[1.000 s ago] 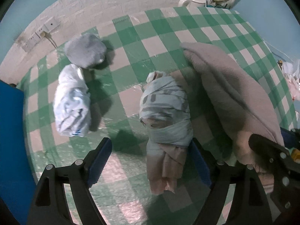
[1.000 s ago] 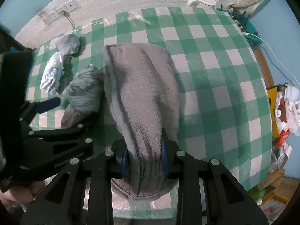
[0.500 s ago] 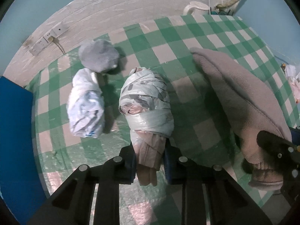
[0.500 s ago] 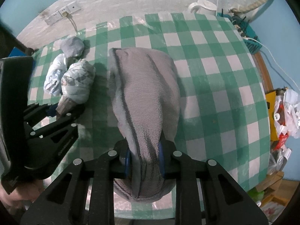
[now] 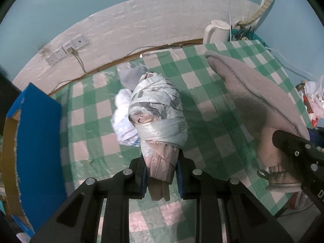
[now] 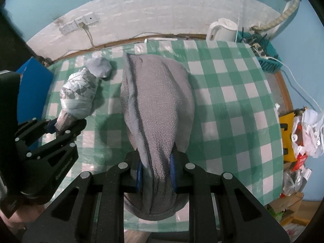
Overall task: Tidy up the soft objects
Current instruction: 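Lift the fleece sleeve and wrapped bundle toward the cardboard box with both tools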
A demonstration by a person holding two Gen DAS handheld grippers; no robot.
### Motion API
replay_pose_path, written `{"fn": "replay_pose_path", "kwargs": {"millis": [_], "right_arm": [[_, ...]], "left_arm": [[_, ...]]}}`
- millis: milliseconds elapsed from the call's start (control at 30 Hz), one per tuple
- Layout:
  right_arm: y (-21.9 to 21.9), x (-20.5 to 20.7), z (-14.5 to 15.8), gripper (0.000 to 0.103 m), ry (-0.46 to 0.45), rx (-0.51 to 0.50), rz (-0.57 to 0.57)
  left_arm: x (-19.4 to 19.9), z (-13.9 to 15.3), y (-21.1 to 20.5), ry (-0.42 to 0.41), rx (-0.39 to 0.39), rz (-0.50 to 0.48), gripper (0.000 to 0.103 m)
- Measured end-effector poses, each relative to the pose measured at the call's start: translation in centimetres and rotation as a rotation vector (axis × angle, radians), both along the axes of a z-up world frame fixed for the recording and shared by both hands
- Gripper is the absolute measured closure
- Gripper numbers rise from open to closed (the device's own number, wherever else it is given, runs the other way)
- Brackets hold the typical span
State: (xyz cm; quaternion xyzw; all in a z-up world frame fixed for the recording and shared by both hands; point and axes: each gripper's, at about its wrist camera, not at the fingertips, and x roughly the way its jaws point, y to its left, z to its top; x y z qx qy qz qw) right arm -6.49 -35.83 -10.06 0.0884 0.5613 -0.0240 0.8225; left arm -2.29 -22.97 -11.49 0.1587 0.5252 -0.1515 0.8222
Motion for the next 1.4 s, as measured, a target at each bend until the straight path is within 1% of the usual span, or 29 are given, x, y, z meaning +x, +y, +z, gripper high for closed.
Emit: {"fn": "replay_pose_path", "kwargs": {"millis": [267,500,767,967,1167,1300,1400], "right_arm": [[1.7,0.2,2.5,0.084,-0.047,-0.010,0.032],[3.5,0.4,3.9,0.084,-0.074,-0.013,0.066],[5.9,0.9,5.5,0.084,-0.104,-0.014,0.102],[7.9,1.1,6.3,0.084,-0.118,-0.013,0.137],[9.6,1.6,7.0,0.084,-0.129,-0.006,0.167],[11.4,2.1,7.7,0.084,-0.137,0.002,0.193],[13.1,2.5,8.2,0.084,-0.143,0.005,0.220]], "left_arm": [[-0.1,2.6,2.7,-0.030,-0.015,0.031,0.080],[-0.7,4.6,4.8,-0.074,-0.016,0.046,0.080],[-1.1,6.5,7.8,-0.100,-0.033,0.079,0.080],[-1.3,7.3,10.1,-0.125,-0.030,0.099,0.080],[-1.3,7.5,12.7,-0.125,-0.030,0.135,0.080],[-1.2,8.0,14.6,-0.137,-0.028,0.164,0.080],[-1.2,8.4,16.2,-0.144,-0.043,0.190,0.080]]}}
